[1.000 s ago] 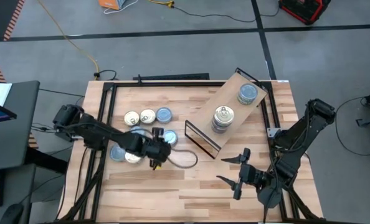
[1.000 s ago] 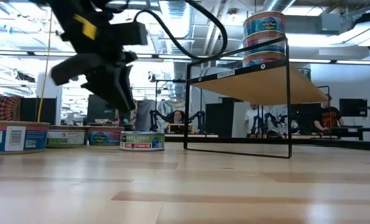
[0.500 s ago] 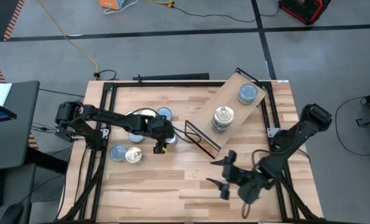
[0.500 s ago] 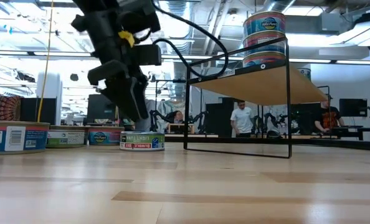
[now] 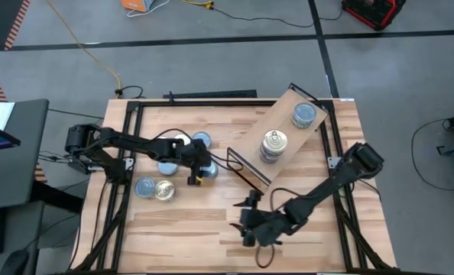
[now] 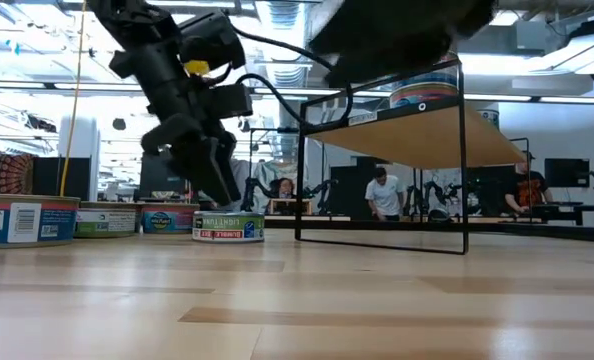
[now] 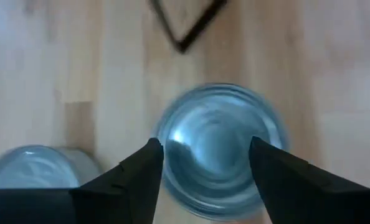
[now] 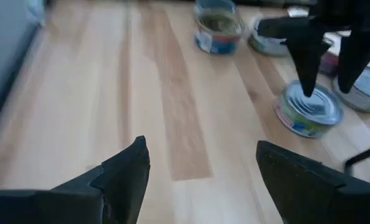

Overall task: Stack canned seafood by type on shelf
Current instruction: Stack the green tuna can on the shelf

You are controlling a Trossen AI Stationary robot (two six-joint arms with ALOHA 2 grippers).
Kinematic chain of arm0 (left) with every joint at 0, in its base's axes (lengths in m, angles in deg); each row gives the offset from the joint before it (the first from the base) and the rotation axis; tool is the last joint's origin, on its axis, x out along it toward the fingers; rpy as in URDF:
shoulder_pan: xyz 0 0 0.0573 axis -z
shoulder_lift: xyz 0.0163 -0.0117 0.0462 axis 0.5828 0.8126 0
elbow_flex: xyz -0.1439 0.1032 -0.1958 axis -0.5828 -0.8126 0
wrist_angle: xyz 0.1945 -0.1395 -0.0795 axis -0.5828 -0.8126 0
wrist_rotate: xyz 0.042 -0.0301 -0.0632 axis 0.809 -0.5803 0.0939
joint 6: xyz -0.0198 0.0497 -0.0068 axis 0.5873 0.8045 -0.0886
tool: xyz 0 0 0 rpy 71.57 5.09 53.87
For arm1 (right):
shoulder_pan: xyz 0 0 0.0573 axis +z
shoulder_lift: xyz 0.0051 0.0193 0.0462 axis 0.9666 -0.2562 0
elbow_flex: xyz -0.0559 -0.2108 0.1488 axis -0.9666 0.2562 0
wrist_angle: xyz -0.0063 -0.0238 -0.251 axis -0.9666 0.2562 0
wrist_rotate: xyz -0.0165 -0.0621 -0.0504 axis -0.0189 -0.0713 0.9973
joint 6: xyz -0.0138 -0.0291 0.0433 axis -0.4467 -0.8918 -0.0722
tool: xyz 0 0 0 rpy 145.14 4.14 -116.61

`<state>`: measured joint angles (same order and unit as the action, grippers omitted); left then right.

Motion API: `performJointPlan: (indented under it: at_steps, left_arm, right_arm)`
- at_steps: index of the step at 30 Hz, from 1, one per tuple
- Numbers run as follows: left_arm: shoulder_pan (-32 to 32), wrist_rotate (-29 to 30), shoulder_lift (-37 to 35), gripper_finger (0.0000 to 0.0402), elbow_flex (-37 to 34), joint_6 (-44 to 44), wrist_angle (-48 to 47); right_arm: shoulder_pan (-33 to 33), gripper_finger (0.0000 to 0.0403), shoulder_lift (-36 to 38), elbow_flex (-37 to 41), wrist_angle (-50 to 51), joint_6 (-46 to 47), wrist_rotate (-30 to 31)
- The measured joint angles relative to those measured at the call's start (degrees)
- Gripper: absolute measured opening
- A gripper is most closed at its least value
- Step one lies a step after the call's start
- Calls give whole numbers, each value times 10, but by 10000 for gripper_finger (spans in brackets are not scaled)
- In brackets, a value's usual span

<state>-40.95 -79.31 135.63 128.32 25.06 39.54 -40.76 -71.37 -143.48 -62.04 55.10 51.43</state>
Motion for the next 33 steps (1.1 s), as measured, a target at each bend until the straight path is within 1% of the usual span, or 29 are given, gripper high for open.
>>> performJointPlan:
  at_steps: [4, 10, 13, 14, 20, 25, 26, 28, 31, 32, 33]
  left_arm:
    - [-17, 34, -3, 215, -3, 9, 13]
    - [-33, 140, -6, 209, -3, 34, 16]
    - [-42, 156, -6, 208, -3, 42, 12]
    - [-45, 153, -6, 208, -3, 44, 4]
    - [-46, 95, -5, 208, -20, 57, -13]
    - [-15, 38, -5, 208, -35, 53, -13]
    - [-5, 19, -5, 208, -36, 54, -14]
    - [17, -23, -5, 208, -36, 62, -14]
    - [56, -79, -5, 208, -36, 80, -19]
    - [70, -83, -7, 208, -36, 88, -20]
    - [81, -74, -7, 208, -36, 94, -18]
  right_arm:
    - [-20, 324, -34, -22, 13, -6, -20]
    - [-41, 324, -53, -27, 1, -5, -25]
    - [-48, 324, -53, -26, 3, 0, -25]
    - [-51, 324, -53, -26, 2, 3, -25]
    - [-57, 324, -53, -26, -3, 0, -25]
    - [-57, 324, -53, -26, -1, -13, -25]
    - [-56, 324, -53, -26, -1, -15, -26]
    - [-56, 324, -53, -26, -1, -17, -43]
    - [-56, 324, -53, -26, 2, -17, -85]
    - [-56, 324, -53, -26, 6, -13, -99]
    - [-56, 324, -53, -26, 11, -6, -111]
